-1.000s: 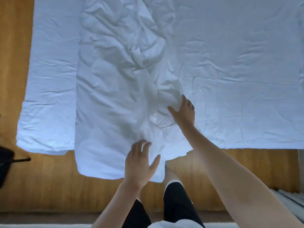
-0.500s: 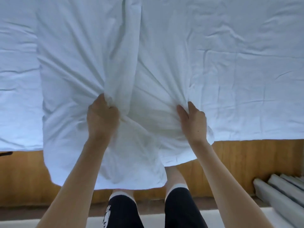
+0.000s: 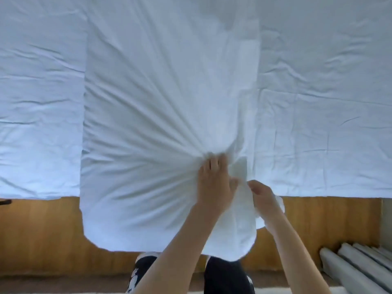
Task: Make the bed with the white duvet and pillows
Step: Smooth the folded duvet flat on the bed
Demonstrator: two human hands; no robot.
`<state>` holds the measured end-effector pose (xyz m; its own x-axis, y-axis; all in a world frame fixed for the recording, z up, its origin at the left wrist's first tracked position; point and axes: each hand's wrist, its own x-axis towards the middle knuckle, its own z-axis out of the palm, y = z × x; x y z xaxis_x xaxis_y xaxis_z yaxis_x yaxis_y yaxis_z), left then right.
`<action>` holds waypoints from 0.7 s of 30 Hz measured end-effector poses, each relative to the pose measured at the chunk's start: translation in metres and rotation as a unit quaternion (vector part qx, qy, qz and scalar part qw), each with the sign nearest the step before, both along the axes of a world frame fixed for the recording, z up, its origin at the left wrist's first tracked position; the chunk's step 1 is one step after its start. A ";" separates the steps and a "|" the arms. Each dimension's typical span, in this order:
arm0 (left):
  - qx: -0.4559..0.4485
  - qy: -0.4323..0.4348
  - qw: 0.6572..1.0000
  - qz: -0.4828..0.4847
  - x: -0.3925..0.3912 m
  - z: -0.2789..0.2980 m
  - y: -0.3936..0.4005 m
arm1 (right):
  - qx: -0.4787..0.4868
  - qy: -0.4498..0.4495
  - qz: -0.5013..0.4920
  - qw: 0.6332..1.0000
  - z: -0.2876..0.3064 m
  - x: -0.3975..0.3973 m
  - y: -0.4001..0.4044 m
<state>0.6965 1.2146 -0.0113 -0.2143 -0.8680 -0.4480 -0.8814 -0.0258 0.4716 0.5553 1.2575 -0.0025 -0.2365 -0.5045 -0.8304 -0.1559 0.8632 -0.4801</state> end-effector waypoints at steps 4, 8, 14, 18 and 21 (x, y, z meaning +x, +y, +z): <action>0.012 0.115 0.993 0.001 0.030 -0.030 0.018 | -0.100 0.153 -0.038 0.982 0.007 -0.027 -0.025; -0.142 0.175 0.970 0.086 0.086 -0.007 0.019 | -0.184 0.236 0.099 0.949 0.023 0.030 -0.060; -0.142 0.001 0.937 0.320 0.257 -0.021 0.018 | -0.071 0.267 0.221 0.935 -0.015 0.089 -0.034; 0.095 0.124 0.888 0.433 0.319 -0.035 0.033 | 0.052 0.179 0.088 0.978 -0.043 0.077 0.010; 0.146 0.202 0.878 0.409 0.321 -0.043 0.051 | 0.049 0.155 0.064 0.985 -0.050 0.071 0.018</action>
<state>1.0172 1.2661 -0.0540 0.2348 -0.6662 -0.7078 -0.2740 -0.7440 0.6094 0.6262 1.2756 -0.0522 -0.4255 -0.4675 -0.7749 -0.3930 0.8667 -0.3071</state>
